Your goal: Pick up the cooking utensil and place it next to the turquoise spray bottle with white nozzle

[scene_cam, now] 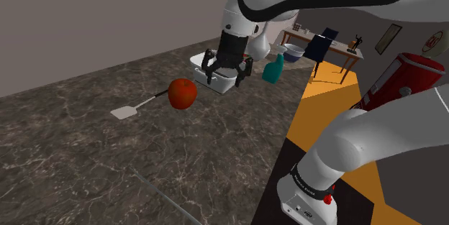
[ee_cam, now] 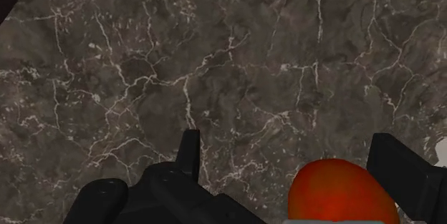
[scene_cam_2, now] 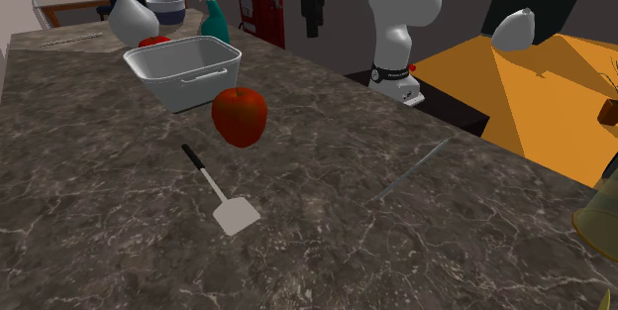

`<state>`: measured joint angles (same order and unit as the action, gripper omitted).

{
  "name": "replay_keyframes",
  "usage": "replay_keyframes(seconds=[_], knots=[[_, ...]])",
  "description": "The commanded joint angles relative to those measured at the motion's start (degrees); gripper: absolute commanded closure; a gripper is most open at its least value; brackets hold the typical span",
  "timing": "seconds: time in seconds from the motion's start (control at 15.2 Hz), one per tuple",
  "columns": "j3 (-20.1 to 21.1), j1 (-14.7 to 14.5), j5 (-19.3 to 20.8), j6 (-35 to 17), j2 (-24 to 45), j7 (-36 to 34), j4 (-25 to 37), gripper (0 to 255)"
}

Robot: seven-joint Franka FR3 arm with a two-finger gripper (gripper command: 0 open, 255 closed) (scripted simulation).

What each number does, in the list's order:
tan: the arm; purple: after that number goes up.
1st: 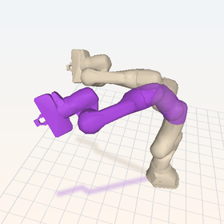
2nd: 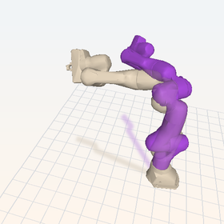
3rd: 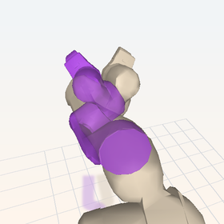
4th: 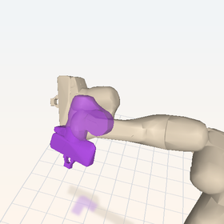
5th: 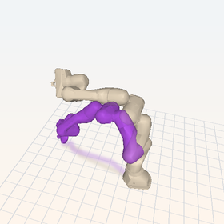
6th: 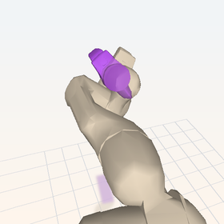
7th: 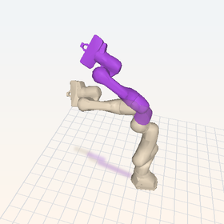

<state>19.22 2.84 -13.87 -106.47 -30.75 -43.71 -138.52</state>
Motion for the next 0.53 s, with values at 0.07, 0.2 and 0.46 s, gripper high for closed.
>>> replay_keyframes(seconds=[0.07, 0.2, 0.46], knots=[[4.11, 1.37, 0.37, -5.37, 6.30, -7.35, 2.00, 0], [6.70, 2.41, 1.52, -8.23, 10.71, -12.46, 4.05, 0], [11.17, 4.43, 6.12, -13.11, 20.40, -23.58, 9.19, 0]])
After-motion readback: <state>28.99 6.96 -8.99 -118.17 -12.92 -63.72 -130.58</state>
